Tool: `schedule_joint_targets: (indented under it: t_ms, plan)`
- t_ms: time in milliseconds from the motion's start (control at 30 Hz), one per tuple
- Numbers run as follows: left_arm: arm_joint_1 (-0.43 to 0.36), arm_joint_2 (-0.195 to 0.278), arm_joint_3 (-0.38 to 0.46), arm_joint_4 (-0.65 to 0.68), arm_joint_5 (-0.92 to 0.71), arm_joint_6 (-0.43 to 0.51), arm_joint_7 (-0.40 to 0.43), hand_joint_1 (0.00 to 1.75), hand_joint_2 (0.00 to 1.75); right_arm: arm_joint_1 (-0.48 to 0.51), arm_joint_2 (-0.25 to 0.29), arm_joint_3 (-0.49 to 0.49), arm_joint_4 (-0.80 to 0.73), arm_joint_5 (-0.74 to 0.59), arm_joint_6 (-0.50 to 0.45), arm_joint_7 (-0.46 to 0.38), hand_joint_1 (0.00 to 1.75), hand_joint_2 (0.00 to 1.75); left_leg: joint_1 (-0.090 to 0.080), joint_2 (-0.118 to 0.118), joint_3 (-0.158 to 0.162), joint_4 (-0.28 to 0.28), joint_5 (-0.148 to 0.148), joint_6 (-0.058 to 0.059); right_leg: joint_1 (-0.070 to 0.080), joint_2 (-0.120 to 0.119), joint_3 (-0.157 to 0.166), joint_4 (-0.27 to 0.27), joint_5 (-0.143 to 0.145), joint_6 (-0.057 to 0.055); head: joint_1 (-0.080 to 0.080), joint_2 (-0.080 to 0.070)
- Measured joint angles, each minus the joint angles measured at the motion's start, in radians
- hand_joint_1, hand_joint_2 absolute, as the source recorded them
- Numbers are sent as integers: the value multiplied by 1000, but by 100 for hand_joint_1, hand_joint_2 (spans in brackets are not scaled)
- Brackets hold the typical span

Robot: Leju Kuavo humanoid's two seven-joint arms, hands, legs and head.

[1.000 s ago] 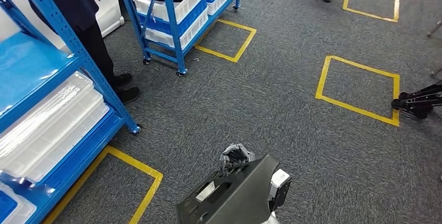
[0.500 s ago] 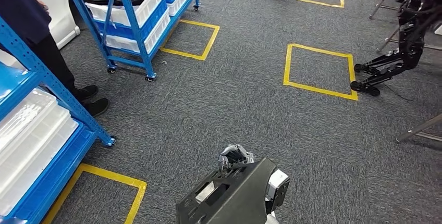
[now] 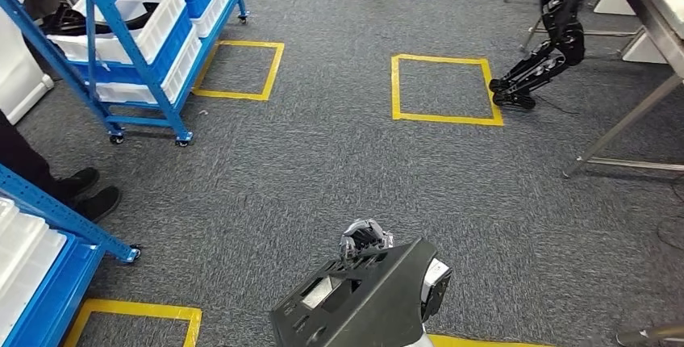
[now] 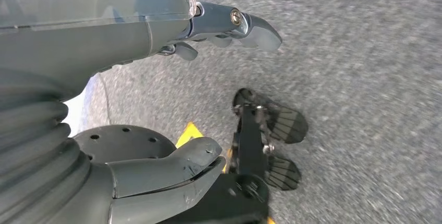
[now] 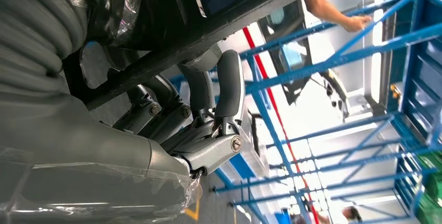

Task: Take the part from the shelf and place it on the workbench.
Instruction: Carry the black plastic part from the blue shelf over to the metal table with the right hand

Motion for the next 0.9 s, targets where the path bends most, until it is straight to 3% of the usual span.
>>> schedule_joint_targets:
  t_ms: [67, 133, 167, 233, 300, 367, 400, 433, 500, 533, 600, 667, 733, 800, 833, 867, 900]
  plan:
    - [-1, -1, -1, 0, 4, 1, -1, 0, 175, 0, 0, -1, -2, -1, 4, 5, 175, 175, 3, -37, 33, -77, 22, 5, -1, 25, -9, 9, 0, 11, 0, 0]
    - [-1, -3, -1, 0, 6, 1, -2, 0, 175, 1, 0, -1, -3, -1, 8, 9, 175, 175, 1, -30, 37, -86, 20, 14, -3, 46, -19, 8, 5, 24, 0, 0]
    - [-2, -5, -1, -1, 7, 1, -2, 0, 175, 3, 0, -2, -4, 0, 9, 11, 175, 175, 1, -18, 38, -90, 23, 21, -3, 41, -22, 10, 5, 29, 0, 0]
    - [-4, -8, -2, -1, 10, 1, -3, 0, 175, 2, 0, -2, -6, 0, 11, 10, 175, 175, 3, 8, 39, -100, 30, 36, 0, -10, -45, 55, -24, 37, 1, 0]
    - [-3, -8, -2, -2, 12, 1, -4, 0, 175, 0, -1, -3, -7, 0, 13, 11, 175, 175, 0, 35, 39, -103, 32, 44, -1, -71, -100, 169, -85, 43, 1, 0]
    - [-1, -7, -2, -2, 13, 1, -5, 0, 175, 1, -2, -3, -7, 0, 13, 11, 175, 175, -3, 65, 39, -102, 30, 46, -5, -88, -149, 272, -120, 47, 1, 0]
    - [-1, -7, -2, -2, 13, 1, -5, 0, 175, 1, -2, -3, -7, 0, 13, 11, 175, 175, -4, 79, 39, -102, 29, 45, -6, -91, -151, 276, -111, 48, 1, 0]
    - [-2, -7, -2, -2, 14, 1, -5, 0, 175, 2, -2, -3, -7, 0, 14, 11, 175, 175, -4, 92, 41, -102, 27, 44, -7, -95, -131, 239, -85, 47, 1, 0]
    - [-4, -8, -3, -2, 14, 1, -5, 0, 175, 1, -2, -3, -7, 0, 14, 11, 175, 175, -5, 115, 48, -102, 21, 38, -2, -130, -54, 99, -26, 41, 1, 0]
    - [-5, -8, -3, -2, 14, 1, -5, 0, 175, 0, -2, -3, -8, 0, 14, 11, 175, 175, -7, 123, 51, -102, 18, 33, 3, -148, -24, 42, -11, 36, 1, 0]
    - [-5, -8, -4, -2, 17, 2, -5, 0, 175, 0, -2, -3, -9, 1, 14, 12, 175, 175, -10, 140, 56, -103, 13, 24, 14, -163, -6, 0, -10, 28, 1, 0]
    - [-6, -9, -6, -2, 20, 3, -6, 0, 175, 1, -2, -3, -10, 2, 15, 12, 175, 175, -9, 155, 61, -104, 8, 13, 13, -139, -6, -6, -6, 19, 1, 0]
    - [-7, -9, -11, -2, 22, 7, -8, 0, 175, 2, -2, -4, -12, 4, 15, 12, 175, 175, -5, 126, 53, -74, -19, 4, 6, -117, -1, -15, -1, 8, 1, 0]
    - [-5, -8, -17, -3, 23, 13, -10, 0, 175, 1, -1, -4, -13, 4, 15, 12, 175, 175, -2, 71, 3, 38, -80, 0, 3, -94, 2, -18, 1, -1, 0, 0]
    - [-3, -8, -19, -3, 24, 16, -10, 0, 175, 0, -1, -4, -12, 4, 15, 12, 175, 175, -2, 57, -30, 106, -109, -1, 4, -82, 1, -17, 0, -4, 0, 0]
    - [-1, -8, -20, -3, 24, 19, -11, 0, 175, 1, 0, -5, -11, 4, 15, 12, 175, 175, -2, 49, -59, 162, -126, -2, 4, -66, 1, -15, -1, -6, 0, 0]
    - [1, -7, -21, -3, 24, 21, -12, 0, 175, 1, 0, -5, -10, 4, 15, 12, 175, 175, -2, 45, -72, 181, -121, -2, 5, -51, 1, -14, -1, -6, 0, 0]
